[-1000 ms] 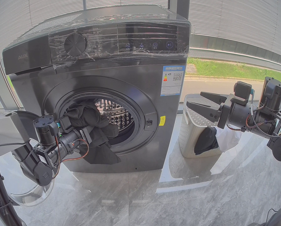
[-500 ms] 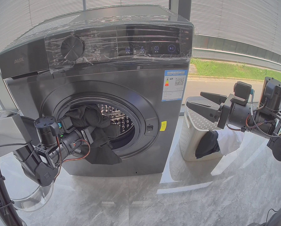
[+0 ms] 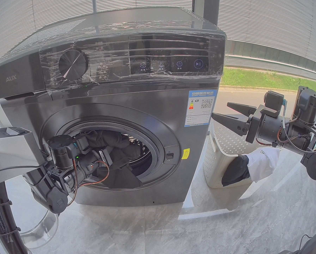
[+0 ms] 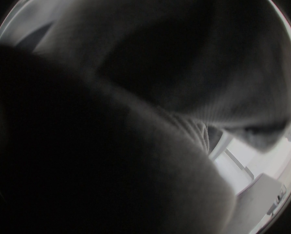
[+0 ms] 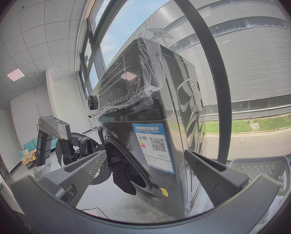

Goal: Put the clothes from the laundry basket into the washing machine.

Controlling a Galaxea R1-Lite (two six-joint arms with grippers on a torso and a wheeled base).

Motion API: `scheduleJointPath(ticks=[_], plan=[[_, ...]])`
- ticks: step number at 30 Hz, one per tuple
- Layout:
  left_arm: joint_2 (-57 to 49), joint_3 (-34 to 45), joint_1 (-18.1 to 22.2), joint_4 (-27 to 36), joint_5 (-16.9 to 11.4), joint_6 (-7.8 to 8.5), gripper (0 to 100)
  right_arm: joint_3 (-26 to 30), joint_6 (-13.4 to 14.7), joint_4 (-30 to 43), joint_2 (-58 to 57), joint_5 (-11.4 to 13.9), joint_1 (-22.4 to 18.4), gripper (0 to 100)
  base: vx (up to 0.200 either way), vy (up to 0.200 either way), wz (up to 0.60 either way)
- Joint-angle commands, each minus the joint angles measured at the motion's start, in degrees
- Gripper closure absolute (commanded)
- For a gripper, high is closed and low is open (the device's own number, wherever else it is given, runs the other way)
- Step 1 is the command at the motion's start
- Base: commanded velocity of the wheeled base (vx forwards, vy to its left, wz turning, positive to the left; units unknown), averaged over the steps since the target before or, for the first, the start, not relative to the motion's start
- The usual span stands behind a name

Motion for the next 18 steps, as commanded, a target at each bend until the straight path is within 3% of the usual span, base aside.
scheduleJointPath(ticks=[1, 3, 4, 7, 18], plan=[[2.02, -1.04, -0.11, -0.06, 4.60, -3.92, 100, -0.08, 0.04, 0.00, -0.04, 0.01, -0.62, 0, 0.000, 0.000, 0.00], [2.55, -1.22, -0.02, -0.06, 5.74, -5.06, 100, -0.08, -0.05, 0.00, -0.04, 0.01, -0.71, 0, 0.000, 0.000, 0.00], [3.87, -2.45, -0.02, -0.23, 6.88, -6.73, 100, -0.17, 0.04, 0.00, 0.05, 0.01, -0.62, 0, 0.000, 0.000, 0.00], [5.36, -3.33, -0.20, -1.73, 6.88, -7.88, 100, -0.17, 0.04, 0.00, 0.05, 0.01, -0.62, 0, 0.000, 0.000, 0.00], [10.28, -12.38, -0.72, -4.19, 8.03, -7.00, 100, -0.52, 0.04, 0.00, 0.14, 0.09, -0.71, 0, 0.000, 0.000, 0.00]])
